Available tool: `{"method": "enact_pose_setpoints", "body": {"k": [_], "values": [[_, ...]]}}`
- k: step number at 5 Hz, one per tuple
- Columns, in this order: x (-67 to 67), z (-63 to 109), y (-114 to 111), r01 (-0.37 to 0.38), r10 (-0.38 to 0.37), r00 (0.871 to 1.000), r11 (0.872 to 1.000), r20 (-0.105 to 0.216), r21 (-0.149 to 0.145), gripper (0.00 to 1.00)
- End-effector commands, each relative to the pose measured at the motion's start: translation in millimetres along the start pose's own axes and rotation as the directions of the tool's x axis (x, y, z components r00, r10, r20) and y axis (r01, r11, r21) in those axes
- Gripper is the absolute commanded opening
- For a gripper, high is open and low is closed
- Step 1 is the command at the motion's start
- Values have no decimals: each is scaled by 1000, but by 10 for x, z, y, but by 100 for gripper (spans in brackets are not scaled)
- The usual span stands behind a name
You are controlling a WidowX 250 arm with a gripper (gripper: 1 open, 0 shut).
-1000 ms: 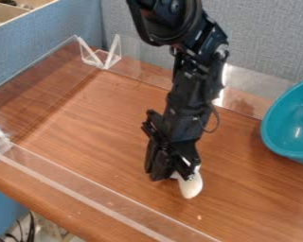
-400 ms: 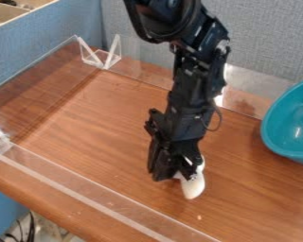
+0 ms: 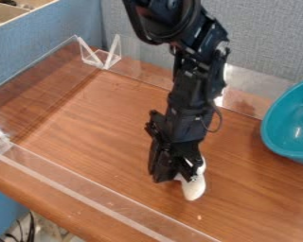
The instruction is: Remove the mushroom from inside the blue bowl and put it on the table
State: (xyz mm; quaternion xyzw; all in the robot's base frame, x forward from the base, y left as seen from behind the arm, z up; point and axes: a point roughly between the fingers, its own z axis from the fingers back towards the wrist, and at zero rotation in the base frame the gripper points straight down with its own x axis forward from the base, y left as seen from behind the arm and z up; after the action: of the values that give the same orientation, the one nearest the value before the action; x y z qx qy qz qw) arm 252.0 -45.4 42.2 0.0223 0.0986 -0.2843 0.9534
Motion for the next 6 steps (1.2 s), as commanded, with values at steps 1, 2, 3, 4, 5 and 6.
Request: {"method": "enact_pose_setpoints", "body": {"k": [1,2,3,4,5,6], "values": [[5,211,-19,6,-8,997,1000,80,25,0],[10,210,-28,9,-11,996,1000,88,21,0],[13,213,-37,10,-12,995,1000,96,17,0],[16,216,-45,11,-12,995,1000,104,13,0],[19,214,-51,10,-11,994,1000,110,9,0],[26,201,-56,8,-8,993,1000,116,3,0]]}}
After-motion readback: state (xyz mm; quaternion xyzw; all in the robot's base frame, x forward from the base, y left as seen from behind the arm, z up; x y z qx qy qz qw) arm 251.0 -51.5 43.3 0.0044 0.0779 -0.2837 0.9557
